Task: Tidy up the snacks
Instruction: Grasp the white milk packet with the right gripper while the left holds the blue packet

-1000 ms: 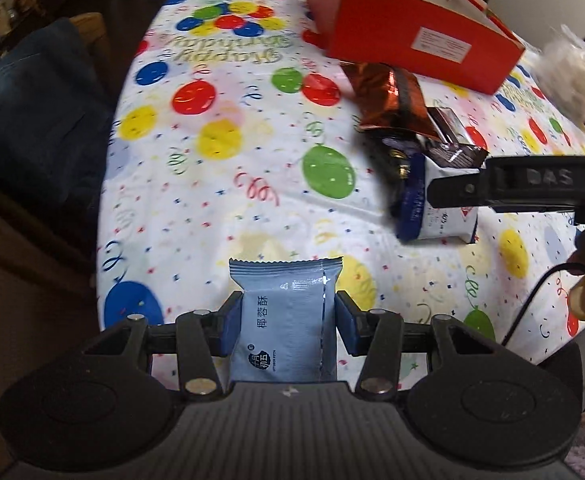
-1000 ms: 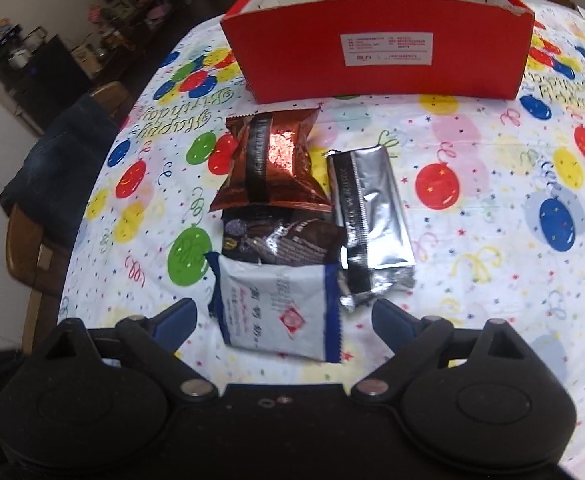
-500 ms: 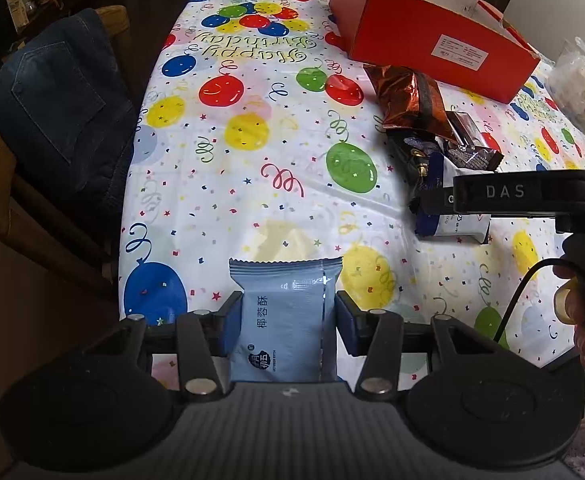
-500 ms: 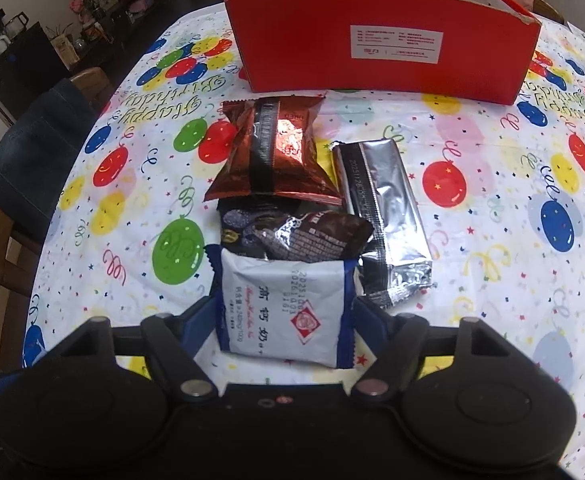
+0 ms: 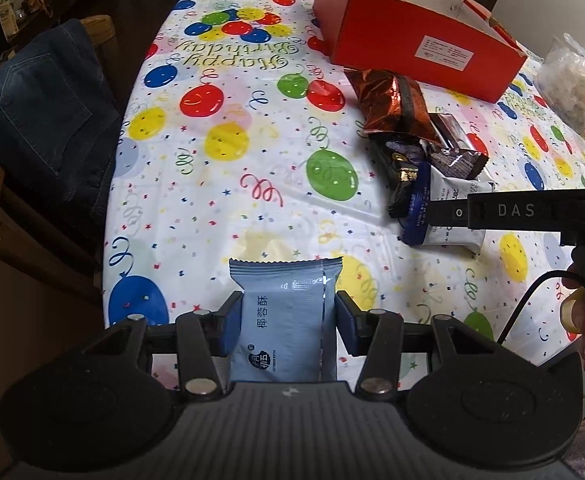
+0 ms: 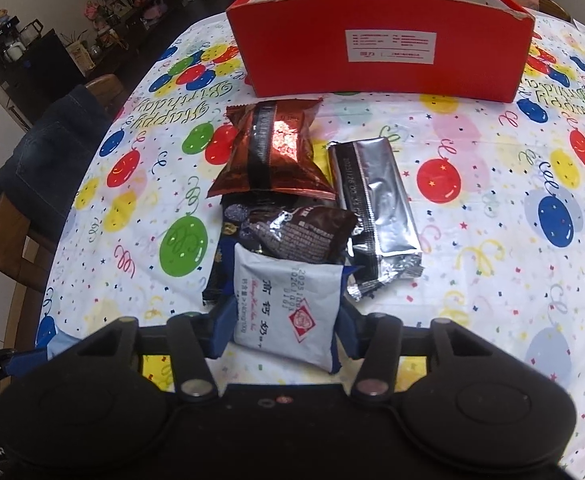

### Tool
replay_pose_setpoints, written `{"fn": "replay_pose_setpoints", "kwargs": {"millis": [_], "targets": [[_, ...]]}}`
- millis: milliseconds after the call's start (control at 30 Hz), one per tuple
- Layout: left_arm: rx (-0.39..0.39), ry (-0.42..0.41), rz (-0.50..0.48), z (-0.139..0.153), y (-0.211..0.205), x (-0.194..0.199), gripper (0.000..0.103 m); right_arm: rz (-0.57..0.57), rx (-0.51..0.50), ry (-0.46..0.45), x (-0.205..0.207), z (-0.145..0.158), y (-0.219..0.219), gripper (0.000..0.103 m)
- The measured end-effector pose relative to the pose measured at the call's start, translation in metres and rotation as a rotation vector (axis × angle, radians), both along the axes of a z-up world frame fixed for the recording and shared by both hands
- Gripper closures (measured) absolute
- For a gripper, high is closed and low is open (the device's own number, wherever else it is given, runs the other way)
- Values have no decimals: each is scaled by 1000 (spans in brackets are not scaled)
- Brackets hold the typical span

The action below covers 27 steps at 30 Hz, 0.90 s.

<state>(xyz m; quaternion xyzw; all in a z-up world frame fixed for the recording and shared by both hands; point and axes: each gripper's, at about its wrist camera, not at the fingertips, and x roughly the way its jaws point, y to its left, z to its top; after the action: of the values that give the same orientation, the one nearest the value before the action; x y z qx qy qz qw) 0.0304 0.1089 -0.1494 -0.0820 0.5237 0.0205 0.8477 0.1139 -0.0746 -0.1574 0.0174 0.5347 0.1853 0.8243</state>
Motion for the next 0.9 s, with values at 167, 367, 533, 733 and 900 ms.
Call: {"fn": "replay_pose_setpoints", "kwargs": {"millis": [167,367,533,733,900], "targets": [[-5,-1,-18,0,-5,3,55,4,9,14,0,-1,-5,53],[-7,0,-19,0,-7,4,55,-20,-3,17,-2,-2,-3,29],[-2,9,-8,-1,-2,1,55,-41,-25,30,1,-9,8,24],[-1,13,6,-1,2,-3,55,-30,-109,-13,-2,-11,26,24],[-4,16,12,-2,3,-4,55,6,-180,-63,-9,-14,34,30]]}}
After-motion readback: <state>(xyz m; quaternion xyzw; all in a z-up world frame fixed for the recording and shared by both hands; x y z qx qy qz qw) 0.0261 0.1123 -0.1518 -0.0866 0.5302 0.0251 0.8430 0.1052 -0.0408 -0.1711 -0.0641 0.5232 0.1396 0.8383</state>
